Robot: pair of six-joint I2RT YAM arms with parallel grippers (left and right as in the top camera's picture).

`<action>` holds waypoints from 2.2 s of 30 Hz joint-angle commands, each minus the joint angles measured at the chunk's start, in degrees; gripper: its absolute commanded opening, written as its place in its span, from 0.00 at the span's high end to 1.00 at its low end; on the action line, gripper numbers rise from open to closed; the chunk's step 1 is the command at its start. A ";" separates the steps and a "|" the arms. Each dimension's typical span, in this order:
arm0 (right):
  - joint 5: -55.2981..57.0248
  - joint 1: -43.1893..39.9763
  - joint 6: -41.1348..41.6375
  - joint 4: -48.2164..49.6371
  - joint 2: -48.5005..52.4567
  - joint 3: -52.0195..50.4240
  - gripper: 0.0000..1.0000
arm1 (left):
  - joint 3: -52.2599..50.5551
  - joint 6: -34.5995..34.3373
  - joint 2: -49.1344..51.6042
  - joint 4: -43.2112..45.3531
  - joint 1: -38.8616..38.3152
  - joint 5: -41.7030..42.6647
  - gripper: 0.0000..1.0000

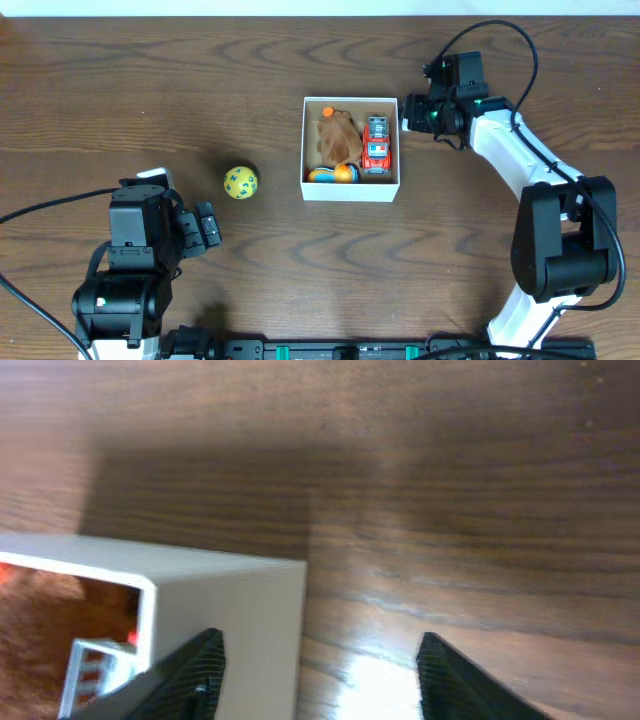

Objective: Pack container
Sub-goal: 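Withdraw the right gripper to the right side of the box, then move the left gripper down onto the yellow letter ball and grasp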

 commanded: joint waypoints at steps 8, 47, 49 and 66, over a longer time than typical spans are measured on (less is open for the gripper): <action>16.15 -10.64 0.72 -22.69 -13.33 0.13 0.23 | 4.26 -0.76 2.84 2.51 0.22 1.51 0.02; 15.78 -13.92 0.00 -37.77 -15.39 0.11 0.13 | 26.03 0.57 64.00 -0.04 -4.96 8.81 0.02; 15.78 -13.92 -0.17 -37.77 -15.39 0.11 0.13 | 26.03 0.57 64.00 -0.31 -4.96 8.81 0.00; 15.78 -13.92 -0.17 -37.81 -15.39 0.11 0.13 | 26.03 0.57 64.00 -1.09 -4.98 9.46 0.71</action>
